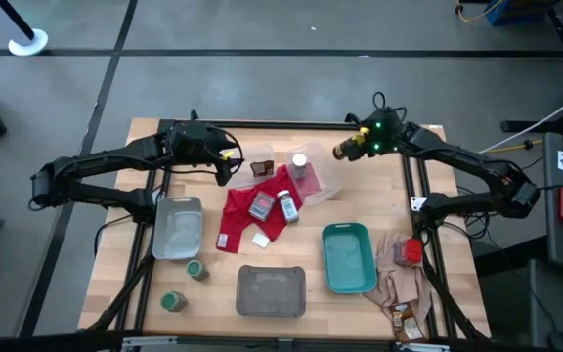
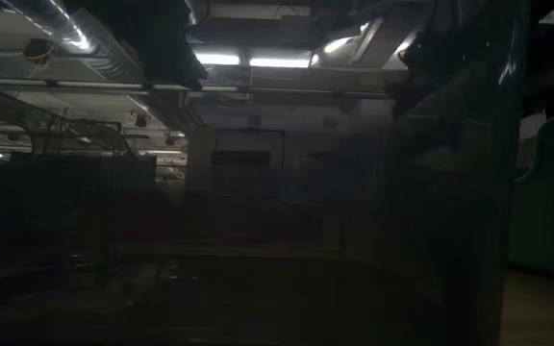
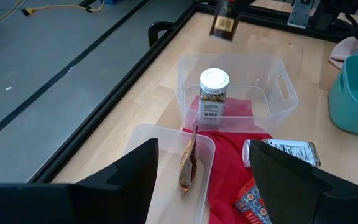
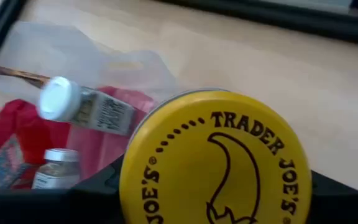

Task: Sort spices by type
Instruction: Put the yellow seasoning bottle into the black transparent bin

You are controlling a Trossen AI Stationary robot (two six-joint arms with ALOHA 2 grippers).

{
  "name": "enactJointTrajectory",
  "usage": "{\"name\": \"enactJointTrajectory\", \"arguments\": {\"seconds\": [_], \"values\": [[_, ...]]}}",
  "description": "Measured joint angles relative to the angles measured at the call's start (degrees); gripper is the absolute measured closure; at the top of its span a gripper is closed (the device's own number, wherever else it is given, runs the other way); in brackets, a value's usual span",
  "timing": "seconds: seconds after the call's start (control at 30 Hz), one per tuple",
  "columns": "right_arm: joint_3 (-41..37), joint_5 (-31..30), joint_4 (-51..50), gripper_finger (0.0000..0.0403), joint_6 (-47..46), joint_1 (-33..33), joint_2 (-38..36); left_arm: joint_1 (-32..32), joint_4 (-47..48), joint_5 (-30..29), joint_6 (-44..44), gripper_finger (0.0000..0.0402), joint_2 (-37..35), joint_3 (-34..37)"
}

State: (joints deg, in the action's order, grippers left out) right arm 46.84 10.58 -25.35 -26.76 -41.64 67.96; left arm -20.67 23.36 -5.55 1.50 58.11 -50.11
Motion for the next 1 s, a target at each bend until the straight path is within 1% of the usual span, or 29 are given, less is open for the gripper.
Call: {"name": "enactJointTrajectory", "arguments": {"seconds": [0.1, 0.2, 0.47, 0.6, 0.77, 0.87, 1.0], "values": [[4.2, -0.3, -1.7, 0.0183, 1.0, 1.8, 0.0, 0.0, 0.0, 0.0, 0.0, 0.0167, 0.0, 0.0], [8.2, -0.2, -2.9, 0.0183, 1.8, 4.9, 0.0, 0.0, 0.0, 0.0, 0.0, 0.0167, 0.0, 0.0], [15.7, -0.9, -3.0, 0.0183, 3.1, 18.1, 0.0, 0.0, 0.0, 0.0, 0.0, 0.0167, 0.0, 0.0], [16.4, -4.9, -1.9, 0.0183, 3.1, 26.3, 0.0, 0.0, 0.0, 0.0, 0.0, 0.0167, 0.0, 0.0], [16.4, -8.3, 0.4, 0.0182, 3.1, 36.5, 0.8, 0.9, 0.0, 0.0, 0.0, 0.0167, 0.0, 0.0], [16.4, -10.5, 2.4, 0.0182, 3.1, 42.4, 2.4, 2.2, 0.0, 0.0, 0.0, 0.0167, 0.0, 0.0], [16.4, -11.9, 5.9, 0.0182, 3.1, 49.4, 5.4, 4.0, 0.0, 0.0, 0.0, 0.0167, 0.0, 0.0]]}}
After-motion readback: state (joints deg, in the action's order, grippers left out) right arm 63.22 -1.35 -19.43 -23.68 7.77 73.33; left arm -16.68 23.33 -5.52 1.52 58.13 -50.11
